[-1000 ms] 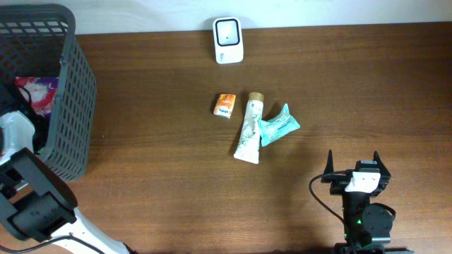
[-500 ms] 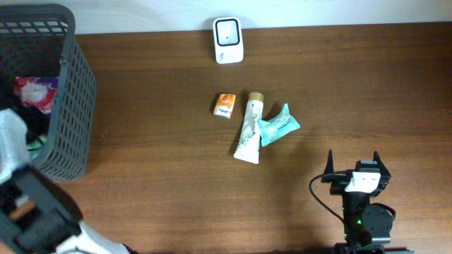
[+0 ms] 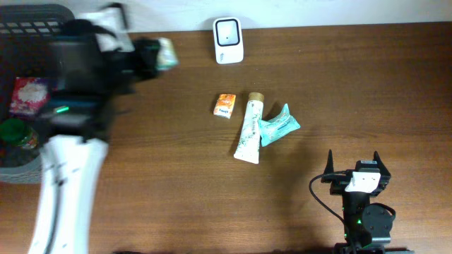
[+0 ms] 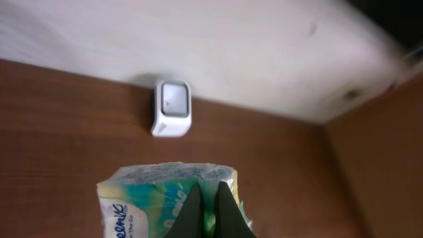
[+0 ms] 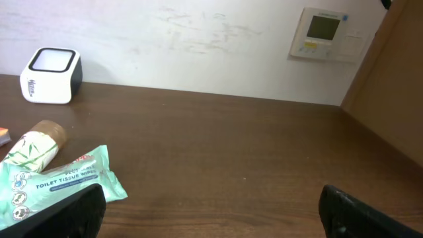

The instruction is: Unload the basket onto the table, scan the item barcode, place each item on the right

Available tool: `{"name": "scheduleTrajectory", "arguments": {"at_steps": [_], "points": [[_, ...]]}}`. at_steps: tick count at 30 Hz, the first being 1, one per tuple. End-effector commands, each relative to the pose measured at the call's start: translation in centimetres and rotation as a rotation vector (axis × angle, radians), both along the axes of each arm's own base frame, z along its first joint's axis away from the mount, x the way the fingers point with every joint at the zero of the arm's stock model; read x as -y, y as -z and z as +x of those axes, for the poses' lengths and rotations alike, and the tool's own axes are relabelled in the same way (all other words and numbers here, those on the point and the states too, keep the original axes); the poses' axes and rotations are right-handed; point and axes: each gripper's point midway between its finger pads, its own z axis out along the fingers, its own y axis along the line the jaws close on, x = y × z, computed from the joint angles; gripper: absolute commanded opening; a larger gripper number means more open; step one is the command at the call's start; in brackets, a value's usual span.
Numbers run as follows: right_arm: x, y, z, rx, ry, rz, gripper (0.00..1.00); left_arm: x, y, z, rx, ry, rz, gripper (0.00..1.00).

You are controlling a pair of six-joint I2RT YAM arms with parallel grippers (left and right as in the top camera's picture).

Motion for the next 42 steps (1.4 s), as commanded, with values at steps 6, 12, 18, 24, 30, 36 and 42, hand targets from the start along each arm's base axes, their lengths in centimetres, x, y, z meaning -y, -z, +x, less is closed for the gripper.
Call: {"name": "scheduleTrajectory", "arguments": {"at_steps": [6,12,18,24,30,36,42], "points": [[0.4,0.4,0.0,-0.007,0.02,-0.004,0.99,13.7,21.0,1.8,-0.258,0.216,0.508,0.0],[0.4,0.4,0.0,-0.007,0.02,-0.004,0.99,18.3,28.8,-0.3,-0.327,0.376,0.625,0.12],[0.4,0.4,0.0,-0.007,0.02,-0.004,0.99,19.4,24.0,2.5,-0.211,0.338,0.561,0.5],[0.4,0.4,0.0,-0.007,0.02,-0.004,0.99,6.6,4.2,7.8,0.041,0.002,0.429,0.73],[0.4,0.4,0.0,-0.007,0.02,-0.004,0.99,-21.4,-2.0,7.3,0.043,-0.629,0.428,0.91],[0.4,0.4,0.0,-0.007,0.02,-0.004,0.99,-36.8,4.5,5.0,-0.164,-0.732,0.651,0.89],[0.4,0.4,0.0,-0.007,0.02,-0.004,0.99,-38.9,15.0,7.6,-0.36,-0.463,0.873,0.88]]}}
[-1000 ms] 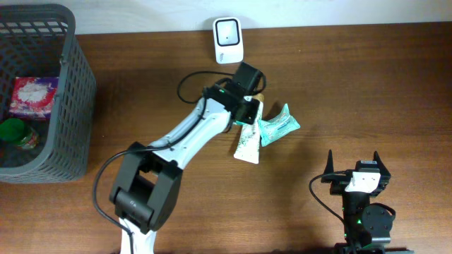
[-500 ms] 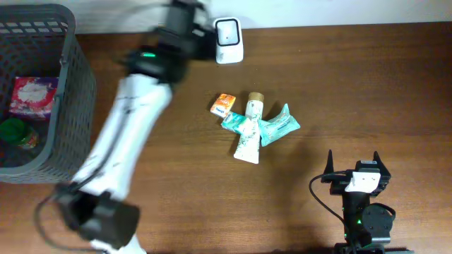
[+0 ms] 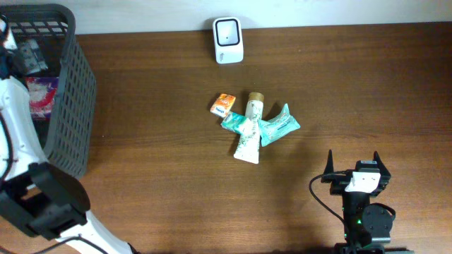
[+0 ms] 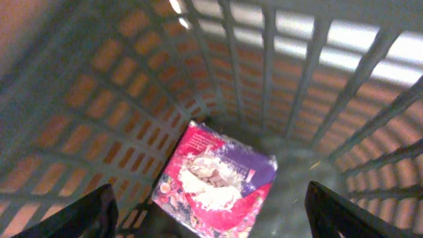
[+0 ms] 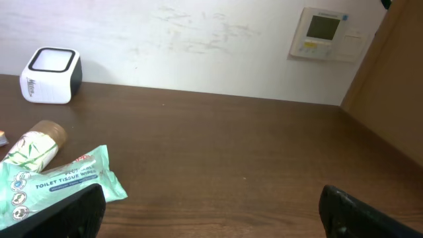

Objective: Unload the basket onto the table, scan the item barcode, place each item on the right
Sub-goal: 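Reach the left gripper into the basket and grasp the red-purple pack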

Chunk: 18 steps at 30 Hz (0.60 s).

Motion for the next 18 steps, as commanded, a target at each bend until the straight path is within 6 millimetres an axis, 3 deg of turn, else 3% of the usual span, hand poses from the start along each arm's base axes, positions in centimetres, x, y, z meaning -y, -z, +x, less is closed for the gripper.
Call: {"name": "scheduleTrajectory", "arguments": {"at_steps": [1,5,9,14,15,16,17,18], "points": [[0.4,0.4,0.0,-0.007,0.019,-0.004,0.99,-0.5,5.8,1.0,-0.19,0.135,0.06,0.88],[0.4,0.4,0.0,-0.007,0.019,-0.004,0.99,-0.6,12.7,0.4,-0.412,0.252,0.072,0.85],[0.4,0.4,0.0,-0.007,0.019,-0.004,0.99,-0.4,17.4,-0.1,-0.53,0.319,0.053,0.88],[0.4,0.4,0.0,-0.007,0.019,-0.004,0.99,-2.2,19.9,-1.3,-0.634,0.246,0.103,0.84],[0.4,0.4,0.0,-0.007,0.019,-0.004,0.99,-2.6,19.9,-1.6,-0.649,0.227,0.12,0.77],[0.4,0.4,0.0,-0.007,0.019,-0.004,0.99,-2.7,20.0,-1.6,-0.652,0.225,0.12,0.63],[0.4,0.4,0.0,-0.007,0.019,-0.004,0.99,-2.6,20.0,-1.7,-0.655,0.226,0.119,0.31],[0.4,0.4,0.0,-0.007,0.019,-0.004,0.99,-2.9,19.7,-1.9,-0.649,0.187,0.12,0.11]]}}
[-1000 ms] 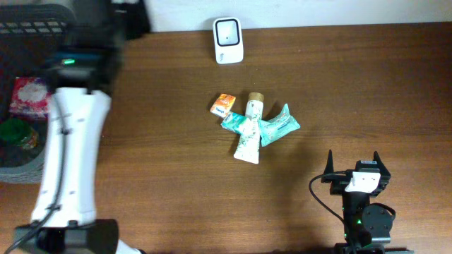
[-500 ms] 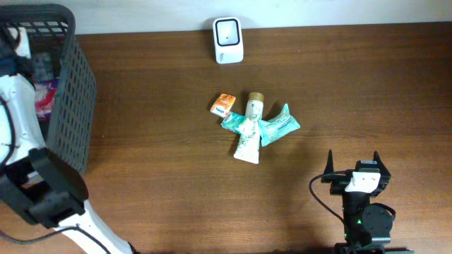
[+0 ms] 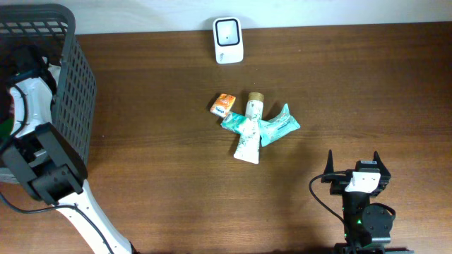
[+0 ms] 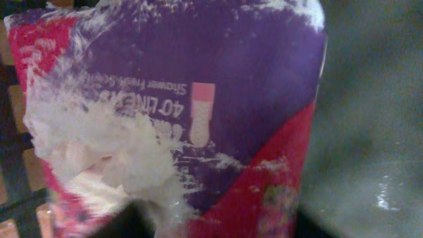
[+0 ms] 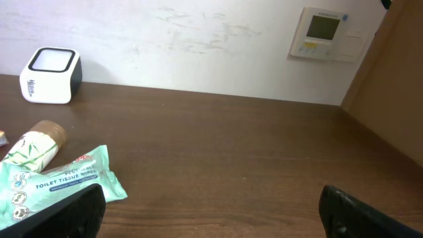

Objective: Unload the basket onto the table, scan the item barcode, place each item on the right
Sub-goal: 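Reach the left gripper into the basket and grasp the red-purple pack, then place the red-purple pack left of the orange box and release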

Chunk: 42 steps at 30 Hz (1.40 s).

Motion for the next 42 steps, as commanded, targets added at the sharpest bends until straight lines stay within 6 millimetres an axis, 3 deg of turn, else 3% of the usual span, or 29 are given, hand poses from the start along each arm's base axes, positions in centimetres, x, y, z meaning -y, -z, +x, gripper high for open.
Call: {"name": "scheduleTrajectory", "arguments": {"at_steps": [1,2,4,5,6,7,9,10,12,15,18,20,21,23,24,28,32,34,37,39,40,42], "points": [[0.4,0.4,0.0,-0.007,0.019,-0.004,0.99,-1.2,-0.1,-0.9,-0.004,-0.094,0.05,0.02],[0.4,0.4,0.0,-0.007,0.019,-0.004,0.99,-1.3,-1.6,-0.8,0.05,-0.147,0.051,0.0],[0.4,0.4,0.0,-0.007,0.019,-0.004,0.99,-1.5,-7.0,-0.3,0.229,-0.253,0.057,0.0],[0.4,0.4,0.0,-0.007,0.019,-0.004,0.99,-1.6,-10.5,-0.2,0.339,-0.312,0.056,0.0],[0.4,0.4,0.0,-0.007,0.019,-0.004,0.99,-0.7,-16.9,-0.2,0.542,-0.377,0.011,0.0],[0.4,0.4,0.0,-0.007,0.019,-0.004,0.99,0.5,-20.5,0.0,0.661,-0.371,-0.057,0.0],[0.4,0.4,0.0,-0.007,0.019,-0.004,0.99,4.2,-27.4,0.2,0.877,-0.296,-0.238,0.0],[0.4,0.4,0.0,-0.007,0.019,-0.004,0.99,7.1,-32.3,-0.3,1.024,-0.255,-0.386,0.0],[0.4,0.4,0.0,-0.007,0.019,-0.004,0.99,11.4,-37.8,-1.6,1.173,-0.239,-0.661,0.0],[0.4,0.4,0.0,-0.007,0.019,-0.004,0.99,19.1,-40.9,-2.3,1.152,-0.134,-0.999,0.0],[0.4,0.4,0.0,-0.007,0.019,-0.004,0.99,27.4,-39.4,-0.9,1.024,-0.028,-1.087,0.0],[0.4,0.4,0.0,-0.007,0.019,-0.004,0.99,34.3,-36.2,0.1,0.892,0.168,-1.003,0.01],[0.4,0.4,0.0,-0.007,0.019,-0.004,0.99,36.8,-34.4,0.2,0.821,0.266,-0.949,0.04],[0.4,0.4,0.0,-0.007,0.019,-0.004,0.99,40.8,-28.6,0.2,0.637,0.365,-0.807,0.0],[0.4,0.4,0.0,-0.007,0.019,-0.004,0.99,42.1,-24.0,0.5,0.522,0.316,-0.705,0.0],[0.4,0.4,0.0,-0.007,0.019,-0.004,0.99,46.2,-13.0,-0.3,0.209,0.388,-0.576,0.01],[0.4,0.4,0.0,-0.007,0.019,-0.004,0.99,48.3,-4.1,-1.2,-0.002,0.381,-0.541,0.1],[0.4,0.4,0.0,-0.007,0.019,-0.004,0.99,46.4,-1.3,-0.4,-0.019,0.342,-0.409,0.12],[0.4,0.4,0.0,-0.007,0.019,-0.004,0.99,43.7,-1.5,0.9,0.03,0.299,-0.256,0.02],[0.4,0.4,0.0,-0.007,0.019,-0.004,0.99,43.6,-2.5,1.5,0.059,0.293,-0.26,0.0],[0.4,0.4,0.0,-0.007,0.019,-0.004,0.99,43.7,-2.8,1.8,0.074,0.281,-0.269,0.01],[0.4,0.4,0.0,-0.007,0.019,-0.004,0.99,44.0,-2.9,1.9,0.079,0.27,-0.298,0.14]]}}
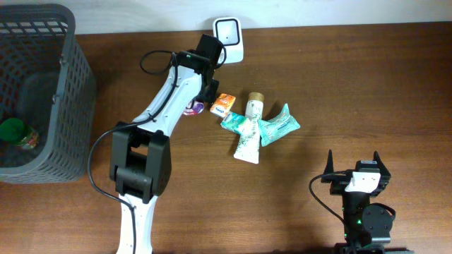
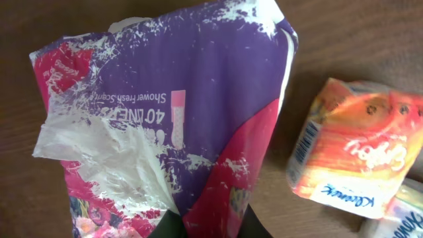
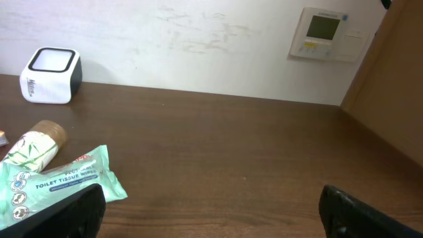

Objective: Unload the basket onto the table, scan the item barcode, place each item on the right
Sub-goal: 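Place the red-purple pack left of the orange box and release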

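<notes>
My left gripper [image 1: 202, 97] is shut on a pink-and-purple plastic pack [image 2: 178, 132], its fingers [image 2: 170, 229] pinching the pack's lower end. In the overhead view the pack [image 1: 194, 108] sits low at the table just left of an orange Kleenex pack [image 1: 224, 104], in front of the white barcode scanner [image 1: 228, 40]. The orange pack [image 2: 350, 155] also shows to the right in the left wrist view. My right gripper [image 3: 211, 218] stands open over bare table at the front right [image 1: 361, 178].
A bamboo-print tube [image 1: 248, 128], a green tissue pack [image 1: 235, 121] and a teal wipes pack [image 1: 280, 124] lie together mid-table. A dark mesh basket [image 1: 70, 85] at the far left holds a green-lidded jar [image 1: 14, 132]. A wall runs behind the table.
My left gripper was down in the basket right at the pink-and-purple pack. Now it is shut on that pack out over the table, beside the orange pack near the scanner. The right arm is unchanged.
First my left gripper held a green tissue pack up near the scanner. Later that pack lay by the tube, and the gripper was open inside the basket above the pink-and-purple pack. It then was close against the pack, and now holds it near the scanner.
</notes>
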Available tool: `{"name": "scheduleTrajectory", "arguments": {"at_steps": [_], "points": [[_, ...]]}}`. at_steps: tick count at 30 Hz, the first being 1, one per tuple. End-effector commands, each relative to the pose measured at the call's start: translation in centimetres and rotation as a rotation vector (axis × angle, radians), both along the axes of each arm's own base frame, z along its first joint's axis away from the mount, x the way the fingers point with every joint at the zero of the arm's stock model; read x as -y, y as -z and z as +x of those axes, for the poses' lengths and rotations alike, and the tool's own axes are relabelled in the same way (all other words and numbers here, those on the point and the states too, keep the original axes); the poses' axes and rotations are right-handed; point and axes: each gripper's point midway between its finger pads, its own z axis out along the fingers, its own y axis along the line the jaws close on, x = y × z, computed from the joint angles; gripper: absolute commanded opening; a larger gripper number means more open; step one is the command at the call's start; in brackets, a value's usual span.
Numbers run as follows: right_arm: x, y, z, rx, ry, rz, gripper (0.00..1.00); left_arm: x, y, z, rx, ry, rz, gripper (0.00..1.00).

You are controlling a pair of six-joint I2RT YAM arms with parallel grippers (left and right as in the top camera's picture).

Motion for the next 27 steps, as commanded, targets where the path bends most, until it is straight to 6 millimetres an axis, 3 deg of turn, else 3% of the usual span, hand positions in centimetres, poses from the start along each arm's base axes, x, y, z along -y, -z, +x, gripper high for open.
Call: {"name": "scheduleTrajectory", "arguments": {"at_steps": [1,3,4,5,8,9,10,13,14,15,16,17,18,20,22,27], "points": [[0.4,0.4,0.0,-0.007,0.019,-0.004,0.99,0.4,-1.4,0.7,0.029,-0.015,-0.039,0.16],[0.4,0.4,0.0,-0.007,0.019,-0.004,0.99,2.4,-1.0,-0.3,-0.03,0.023,-0.154,0.22],[0.4,0.4,0.0,-0.007,0.019,-0.004,0.99,3.4,-1.0,-0.6,-0.051,0.041,-0.21,0.38],[0.4,0.4,0.0,-0.007,0.019,-0.004,0.99,3.5,-1.0,-0.5,-0.046,0.042,-0.216,0.7],[0.4,0.4,0.0,-0.007,0.019,-0.004,0.99,3.2,-2.9,0.4,-0.013,0.033,-0.23,0.79],[0.4,0.4,0.0,-0.007,0.019,-0.004,0.99,2.9,-4.8,1.0,0.021,0.024,-0.243,0.79],[0.4,0.4,0.0,-0.007,0.019,-0.004,0.99,2.3,-8.0,2.0,0.079,-0.002,-0.269,0.81],[0.4,0.4,0.0,-0.007,0.019,-0.004,0.99,-0.6,-19.0,4.2,0.31,-0.052,-0.344,0.99],[0.4,0.4,0.0,-0.007,0.019,-0.004,0.99,-2.5,-23.3,4.5,0.411,-0.074,-0.366,0.99],[0.4,0.4,0.0,-0.007,0.019,-0.004,0.99,-4.0,-25.6,4.6,0.468,-0.094,-0.375,0.99],[0.4,0.4,0.0,-0.007,0.019,-0.004,0.99,-6.9,-28.6,4.5,0.543,-0.137,-0.38,0.99],[0.4,0.4,0.0,-0.007,0.019,-0.004,0.99,-9.6,-30.1,4.3,0.584,-0.201,-0.389,0.99],[0.4,0.4,0.0,-0.007,0.019,-0.004,0.99,-14.0,-31.2,3.8,0.616,-0.328,-0.405,0.99],[0.4,0.4,0.0,-0.007,0.019,-0.004,0.99,-22.3,-30.5,2.6,0.621,-0.602,-0.417,0.99],[0.4,0.4,0.0,-0.007,0.019,-0.004,0.99,-29.0,-29.1,1.4,0.612,-0.758,-0.385,0.99],[0.4,0.4,0.0,-0.007,0.019,-0.004,0.99,-39.3,-24.7,-4.1,0.499,-1.021,-0.276,0.99]]}}
